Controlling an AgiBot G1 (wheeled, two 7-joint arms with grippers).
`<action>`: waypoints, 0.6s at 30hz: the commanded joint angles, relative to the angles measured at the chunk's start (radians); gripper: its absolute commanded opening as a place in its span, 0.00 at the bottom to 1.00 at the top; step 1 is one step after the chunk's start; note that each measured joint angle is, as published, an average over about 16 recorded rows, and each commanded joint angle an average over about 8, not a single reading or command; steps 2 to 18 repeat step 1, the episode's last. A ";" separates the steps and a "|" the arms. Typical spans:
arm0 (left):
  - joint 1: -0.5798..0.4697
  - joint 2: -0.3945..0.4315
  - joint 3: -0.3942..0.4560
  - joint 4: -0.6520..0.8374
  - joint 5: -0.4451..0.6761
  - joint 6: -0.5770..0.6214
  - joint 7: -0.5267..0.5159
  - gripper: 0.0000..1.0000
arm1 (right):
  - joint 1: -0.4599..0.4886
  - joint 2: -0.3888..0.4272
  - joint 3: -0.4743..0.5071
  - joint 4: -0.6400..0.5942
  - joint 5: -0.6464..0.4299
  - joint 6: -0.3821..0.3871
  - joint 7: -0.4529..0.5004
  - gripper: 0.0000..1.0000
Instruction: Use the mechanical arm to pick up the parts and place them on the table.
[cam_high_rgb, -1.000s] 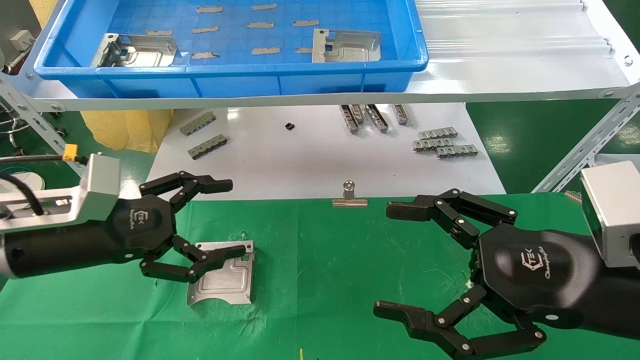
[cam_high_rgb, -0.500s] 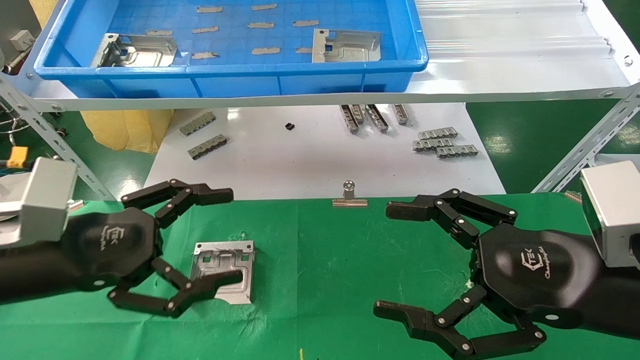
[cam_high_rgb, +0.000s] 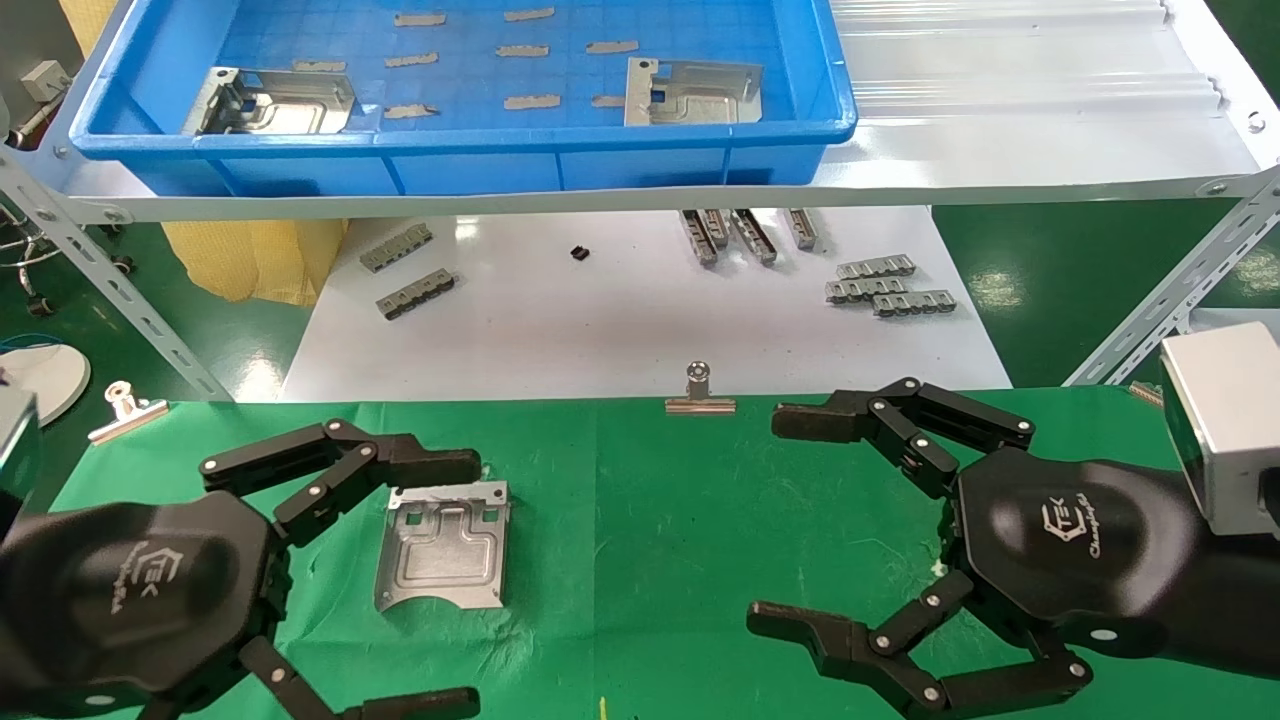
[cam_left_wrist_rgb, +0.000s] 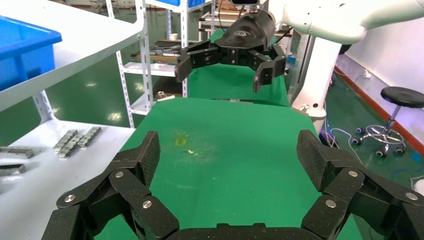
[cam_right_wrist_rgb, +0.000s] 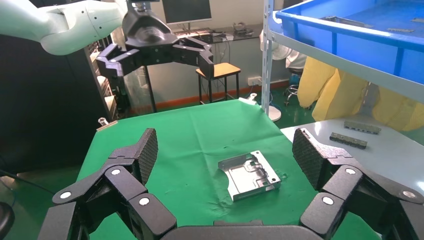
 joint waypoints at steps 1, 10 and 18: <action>0.022 -0.013 -0.017 -0.043 -0.014 -0.003 -0.022 1.00 | 0.000 0.000 0.000 0.000 0.000 0.000 0.000 1.00; 0.022 -0.013 -0.017 -0.043 -0.014 -0.003 -0.022 1.00 | 0.000 0.000 0.000 0.000 0.000 0.000 0.000 1.00; 0.022 -0.013 -0.017 -0.043 -0.014 -0.003 -0.022 1.00 | 0.000 0.000 0.000 0.000 0.000 0.000 0.000 1.00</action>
